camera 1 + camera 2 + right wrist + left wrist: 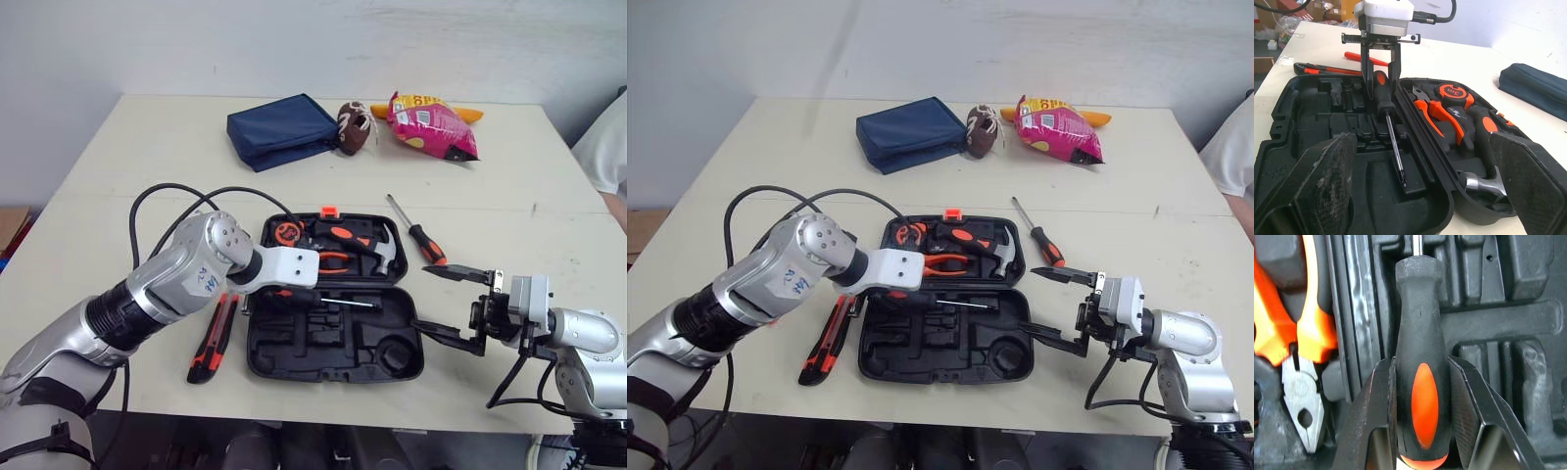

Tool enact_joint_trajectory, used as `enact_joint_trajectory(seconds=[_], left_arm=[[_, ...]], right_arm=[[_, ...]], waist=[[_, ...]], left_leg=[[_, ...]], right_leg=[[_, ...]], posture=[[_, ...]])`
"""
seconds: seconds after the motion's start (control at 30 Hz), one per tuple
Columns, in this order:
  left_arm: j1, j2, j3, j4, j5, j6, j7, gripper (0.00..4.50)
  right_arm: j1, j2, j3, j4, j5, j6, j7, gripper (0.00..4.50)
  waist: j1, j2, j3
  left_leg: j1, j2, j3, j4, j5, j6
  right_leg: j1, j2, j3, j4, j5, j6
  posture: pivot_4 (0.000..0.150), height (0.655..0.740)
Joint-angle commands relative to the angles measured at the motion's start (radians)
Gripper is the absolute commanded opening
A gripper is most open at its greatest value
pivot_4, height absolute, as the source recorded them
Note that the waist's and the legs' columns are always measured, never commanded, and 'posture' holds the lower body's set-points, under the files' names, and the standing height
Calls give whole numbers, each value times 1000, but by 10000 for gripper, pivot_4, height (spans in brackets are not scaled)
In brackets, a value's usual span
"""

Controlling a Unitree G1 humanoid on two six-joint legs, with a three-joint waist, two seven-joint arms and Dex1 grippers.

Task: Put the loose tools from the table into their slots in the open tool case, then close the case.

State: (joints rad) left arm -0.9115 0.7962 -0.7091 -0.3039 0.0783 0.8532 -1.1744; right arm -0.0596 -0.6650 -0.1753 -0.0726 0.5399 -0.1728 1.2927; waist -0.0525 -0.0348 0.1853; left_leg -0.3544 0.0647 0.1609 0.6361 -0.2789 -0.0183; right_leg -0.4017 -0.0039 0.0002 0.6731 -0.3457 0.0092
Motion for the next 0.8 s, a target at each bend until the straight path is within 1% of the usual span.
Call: enact_joint_trajectory(seconds=[0.03,0.3,0.5,0.67,0.8], left_arm=[[-10,-2,1,-7,39,24,8,7839],[-15,-45,26,1,49,94,54,7839],[-4,-32,7,-15,50,117,45,7839],[6,-29,10,-7,56,108,58,7839],[13,-35,24,-4,57,68,72,7839]], right_arm=[[12,-5,-36,-32,20,-19,-5,45000],[22,-4,-30,-49,24,-15,-12,45000],[21,-7,-23,-75,28,6,-26,45000],[17,-5,-19,-82,27,18,-33,45000],[9,2,-16,-47,19,4,-22,45000]], waist=[[0,0,0],[6,0,0],[7,0,0],[6,0,0],[7,0,0]], left_leg=[[0,0,0,0,0,0],[0,0,0,2,0,1],[0,0,0,2,0,1],[0,0,0,2,0,1],[0,0,0,2,0,1]], right_leg=[[0,0,0,0,0,0],[1,-1,0,2,0,0],[1,-1,0,2,0,0],[1,-1,0,2,0,0],[1,-1,0,2,0,0]], posture=[[1500,7400],[1500,7400],[1500,7400],[1500,7400],[1500,7400]])
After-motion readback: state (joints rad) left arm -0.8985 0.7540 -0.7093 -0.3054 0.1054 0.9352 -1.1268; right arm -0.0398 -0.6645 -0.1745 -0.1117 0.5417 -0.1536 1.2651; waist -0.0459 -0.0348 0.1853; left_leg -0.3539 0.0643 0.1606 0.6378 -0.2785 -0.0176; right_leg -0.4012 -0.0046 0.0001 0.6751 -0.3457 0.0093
